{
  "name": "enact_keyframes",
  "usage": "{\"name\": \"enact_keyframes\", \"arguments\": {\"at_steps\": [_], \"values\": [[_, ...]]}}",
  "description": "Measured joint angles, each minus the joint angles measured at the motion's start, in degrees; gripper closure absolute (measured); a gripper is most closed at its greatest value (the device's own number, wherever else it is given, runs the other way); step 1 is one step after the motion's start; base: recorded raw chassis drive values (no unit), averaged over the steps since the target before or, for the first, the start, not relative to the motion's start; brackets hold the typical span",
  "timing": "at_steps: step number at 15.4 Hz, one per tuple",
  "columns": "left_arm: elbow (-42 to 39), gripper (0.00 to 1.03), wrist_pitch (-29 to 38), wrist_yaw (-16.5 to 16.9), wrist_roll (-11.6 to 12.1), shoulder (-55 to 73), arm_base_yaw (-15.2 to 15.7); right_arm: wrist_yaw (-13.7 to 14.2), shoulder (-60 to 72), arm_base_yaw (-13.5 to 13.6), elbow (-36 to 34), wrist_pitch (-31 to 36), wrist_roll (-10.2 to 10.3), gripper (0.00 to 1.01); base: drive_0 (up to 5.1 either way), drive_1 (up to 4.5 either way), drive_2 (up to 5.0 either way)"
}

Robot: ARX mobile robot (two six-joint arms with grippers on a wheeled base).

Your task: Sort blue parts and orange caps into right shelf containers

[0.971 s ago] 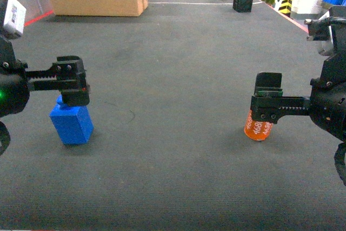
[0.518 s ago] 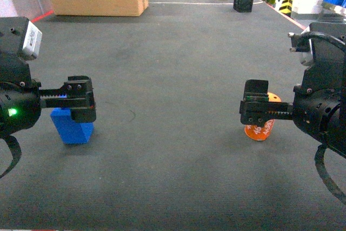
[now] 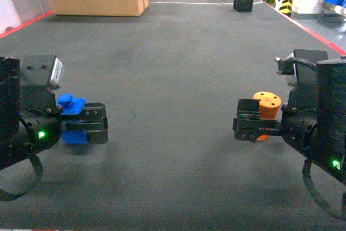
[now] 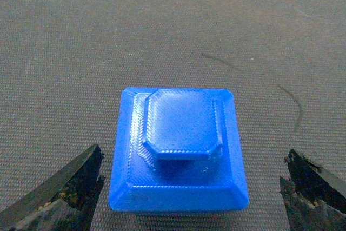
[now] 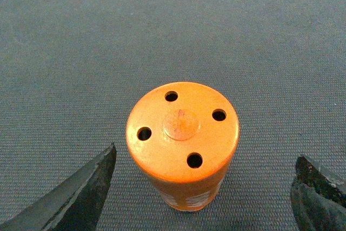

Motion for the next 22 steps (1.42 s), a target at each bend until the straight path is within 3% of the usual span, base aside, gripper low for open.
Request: {"name": "enact_keyframes", "arguments": {"at_steps": [7, 13, 14, 15, 16, 18, 20, 22], "values": [[3.3, 0.05, -0.3, -1.1, -0.8, 4.1, 0.8, 0.1, 2.8, -0.4, 3.1, -2.2, 0.0, 0.03, 0.0, 0.0, 0.0], [4.9, 0.05, -3.4, -1.0, -1.3, 4.9, 0.9, 2.4, 4.6, -0.3, 6.7, -6.9, -0.7, 0.03, 0.0, 0.0, 0.0], [5.2, 0.05, -4.1, -1.1, -1.3, 4.9, 0.8, 3.3, 5.1, 0.1, 7.1, -7.6, -1.0, 0.04, 0.0, 0.0, 0.0], [5.4, 0.05, -4.2, -1.1, -1.2, 4.9, 0.7, 3.6, 5.2, 0.2, 7.1, -7.8, -1.5, 0.14, 0.0, 0.0, 0.0], [5.4, 0.1, -4.0, -1.6, -1.2, 5.0, 0.7, 3.7, 5.2, 0.3, 7.3, -7.8, -1.6, 0.23, 0.0, 0.0, 0.0], [5.4, 0.35, -4.0, -2.0, -1.2, 5.3, 0.7, 3.9, 5.2, 0.5, 7.5, -7.9, -2.1, 0.5, 0.0, 0.0, 0.0], [5.4, 0.55, -3.7, -2.2, -1.4, 5.4, 0.6, 3.5, 5.3, 0.5, 7.5, -7.3, -2.3, 0.57, 0.0, 0.0, 0.0], [3.5, 0.59, 1.3, -2.8, -2.8, 4.7, 0.3, 3.3, 3.7, 0.4, 4.9, -3.1, -2.2, 0.57, 0.0, 0.0, 0.0]]}}
